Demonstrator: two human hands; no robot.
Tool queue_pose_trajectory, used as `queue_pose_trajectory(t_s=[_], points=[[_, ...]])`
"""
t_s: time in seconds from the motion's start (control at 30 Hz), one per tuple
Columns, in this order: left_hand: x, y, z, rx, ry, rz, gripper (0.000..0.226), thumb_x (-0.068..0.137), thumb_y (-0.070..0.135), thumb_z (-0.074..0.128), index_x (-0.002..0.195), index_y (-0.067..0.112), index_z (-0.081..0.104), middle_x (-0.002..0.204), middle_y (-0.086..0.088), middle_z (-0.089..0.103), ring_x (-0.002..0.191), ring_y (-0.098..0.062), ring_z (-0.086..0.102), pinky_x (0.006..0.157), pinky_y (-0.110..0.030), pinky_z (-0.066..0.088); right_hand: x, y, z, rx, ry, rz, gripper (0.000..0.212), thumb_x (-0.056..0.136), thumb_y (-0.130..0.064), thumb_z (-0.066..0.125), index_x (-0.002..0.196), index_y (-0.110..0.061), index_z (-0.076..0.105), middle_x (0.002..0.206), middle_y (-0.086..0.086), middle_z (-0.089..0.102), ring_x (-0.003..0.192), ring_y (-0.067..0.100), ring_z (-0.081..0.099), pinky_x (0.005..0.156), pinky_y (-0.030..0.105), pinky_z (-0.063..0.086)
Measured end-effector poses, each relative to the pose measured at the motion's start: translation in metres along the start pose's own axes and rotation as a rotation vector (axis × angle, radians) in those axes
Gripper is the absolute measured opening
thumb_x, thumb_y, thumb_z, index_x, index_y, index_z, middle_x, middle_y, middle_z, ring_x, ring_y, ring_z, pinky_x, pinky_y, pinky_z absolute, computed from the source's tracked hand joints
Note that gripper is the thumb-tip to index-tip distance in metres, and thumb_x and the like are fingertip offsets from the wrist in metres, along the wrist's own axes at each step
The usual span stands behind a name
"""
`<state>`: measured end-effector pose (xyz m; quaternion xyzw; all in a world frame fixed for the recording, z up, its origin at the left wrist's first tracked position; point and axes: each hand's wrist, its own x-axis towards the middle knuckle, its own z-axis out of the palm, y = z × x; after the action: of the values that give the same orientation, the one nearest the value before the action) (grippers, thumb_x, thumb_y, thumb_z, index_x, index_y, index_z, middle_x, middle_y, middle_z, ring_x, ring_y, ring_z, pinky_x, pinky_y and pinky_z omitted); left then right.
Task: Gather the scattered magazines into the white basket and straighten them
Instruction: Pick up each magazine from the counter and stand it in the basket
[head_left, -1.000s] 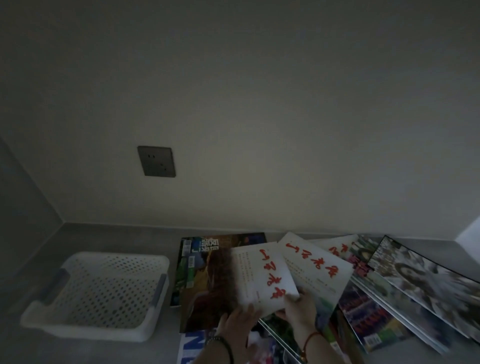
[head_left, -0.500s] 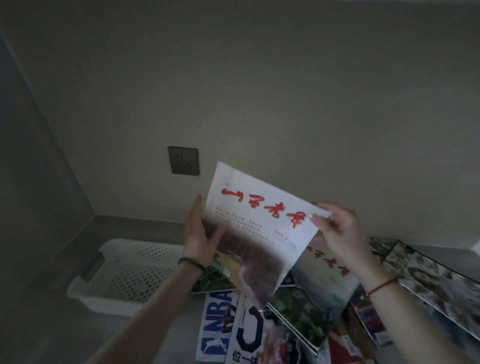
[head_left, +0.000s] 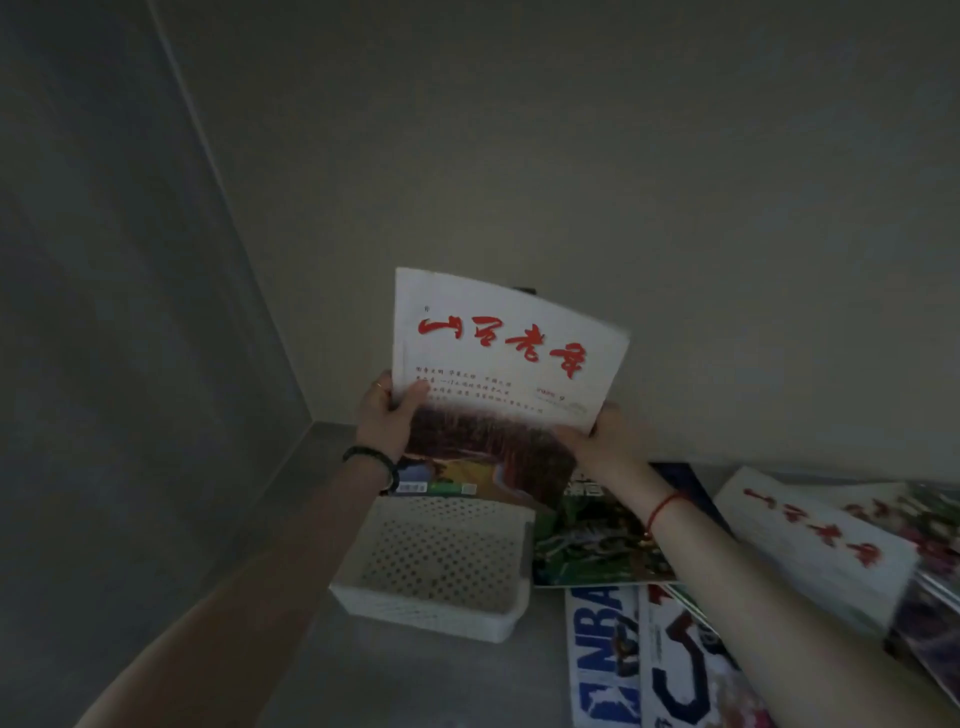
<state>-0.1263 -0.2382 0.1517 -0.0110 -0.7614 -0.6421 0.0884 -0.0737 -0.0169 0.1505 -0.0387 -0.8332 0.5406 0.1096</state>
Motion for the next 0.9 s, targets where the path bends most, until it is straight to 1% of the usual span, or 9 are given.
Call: queue_pose_trajectory(t_s=[0.1, 0.17, 0.23, 0.3, 0.4, 0.57, 0.67, 0.77, 0.9], points=[[0.011, -0.022, -0.024, 0.012, -0.004, -0.059, 0.029, 0.089, 0.022, 0.054, 0.115, 0.008, 0.055, 0.119, -0.011, 0.061, 0.108, -0.028, 0.056, 0.097, -0.042, 0.045, 0.01, 0.001, 0.037, -0.015, 0.066, -0.012, 0.027, 0.084, -0.004, 0.062, 0.111, -0.002, 0.064, 0.116, 0.014, 0.066, 0.106, 0.024, 0.061, 0.08, 0.021, 0.043], [0.019, -0.033, -0.035, -0.012, 0.001, -0.104, 0.034, 0.089, 0.024, 0.053, 0.12, 0.009, 0.054, 0.123, -0.013, 0.059, 0.113, -0.03, 0.054, 0.101, -0.048, 0.043, 0.018, -0.002, 0.054, -0.038, 0.066, -0.01, 0.027, 0.084, -0.004, 0.062, 0.111, -0.004, 0.065, 0.113, 0.011, 0.067, 0.095, 0.014, 0.059, 0.069, 0.01, 0.045], [0.03, -0.041, -0.046, 0.002, -0.009, -0.126, 0.035, 0.089, 0.027, 0.054, 0.119, 0.01, 0.055, 0.124, -0.012, 0.059, 0.113, -0.028, 0.054, 0.102, -0.046, 0.042, 0.024, -0.004, 0.067, -0.052, 0.054, -0.002, 0.028, 0.084, -0.004, 0.062, 0.111, -0.005, 0.065, 0.112, 0.01, 0.068, 0.087, 0.009, 0.055, 0.054, 0.0, 0.04], [0.038, -0.049, -0.053, 0.003, -0.035, -0.141, 0.034, 0.089, 0.027, 0.054, 0.118, 0.011, 0.055, 0.123, -0.012, 0.06, 0.11, -0.027, 0.056, 0.099, -0.043, 0.044, 0.027, -0.001, 0.078, -0.064, 0.053, 0.011, 0.029, 0.083, -0.003, 0.062, 0.112, -0.005, 0.064, 0.112, 0.011, 0.068, 0.087, 0.01, 0.055, 0.051, 0.0, 0.04], [0.041, -0.068, -0.055, 0.045, -0.087, -0.172, 0.035, 0.089, 0.022, 0.053, 0.122, 0.009, 0.052, 0.125, -0.013, 0.058, 0.113, -0.03, 0.054, 0.095, -0.04, 0.044, 0.023, 0.014, 0.092, -0.115, 0.043, 0.065, 0.028, 0.084, -0.005, 0.06, 0.112, -0.007, 0.064, 0.111, 0.011, 0.068, 0.084, 0.011, 0.059, 0.058, 0.009, 0.045], [0.038, -0.102, -0.051, 0.115, -0.173, -0.264, 0.033, 0.088, 0.011, 0.053, 0.12, 0.0, 0.051, 0.127, -0.02, 0.056, 0.115, -0.035, 0.053, 0.088, -0.036, 0.042, 0.01, 0.048, 0.108, -0.151, 0.062, 0.148, 0.035, 0.086, -0.005, 0.058, 0.12, -0.011, 0.059, 0.117, 0.008, 0.066, 0.087, 0.015, 0.061, 0.064, 0.006, 0.048], [0.041, -0.107, -0.051, 0.117, -0.188, -0.268, 0.032, 0.088, 0.012, 0.054, 0.119, 0.002, 0.054, 0.126, -0.019, 0.057, 0.112, -0.033, 0.054, 0.089, -0.036, 0.043, 0.01, 0.055, 0.109, -0.149, 0.083, 0.17, 0.034, 0.086, -0.007, 0.059, 0.119, -0.014, 0.06, 0.108, 0.009, 0.069, 0.091, 0.031, 0.065, 0.072, 0.031, 0.056], [0.049, -0.109, -0.05, 0.156, -0.216, -0.286, 0.036, 0.086, 0.008, 0.057, 0.121, 0.0, 0.052, 0.127, -0.02, 0.056, 0.115, -0.035, 0.053, 0.098, -0.043, 0.043, 0.015, 0.059, 0.11, -0.172, 0.085, 0.184, 0.033, 0.086, -0.008, 0.06, 0.119, -0.012, 0.06, 0.11, 0.006, 0.067, 0.096, 0.026, 0.064, 0.071, 0.024, 0.048], [0.055, -0.113, -0.049, 0.22, -0.274, -0.314, 0.039, 0.081, 0.004, 0.063, 0.118, 0.002, 0.051, 0.124, -0.019, 0.058, 0.115, -0.034, 0.053, 0.097, -0.046, 0.044, 0.02, 0.064, 0.109, -0.206, 0.045, 0.244, 0.035, 0.084, -0.006, 0.061, 0.119, -0.009, 0.059, 0.117, 0.009, 0.064, 0.108, 0.026, 0.059, 0.084, 0.031, 0.047]])
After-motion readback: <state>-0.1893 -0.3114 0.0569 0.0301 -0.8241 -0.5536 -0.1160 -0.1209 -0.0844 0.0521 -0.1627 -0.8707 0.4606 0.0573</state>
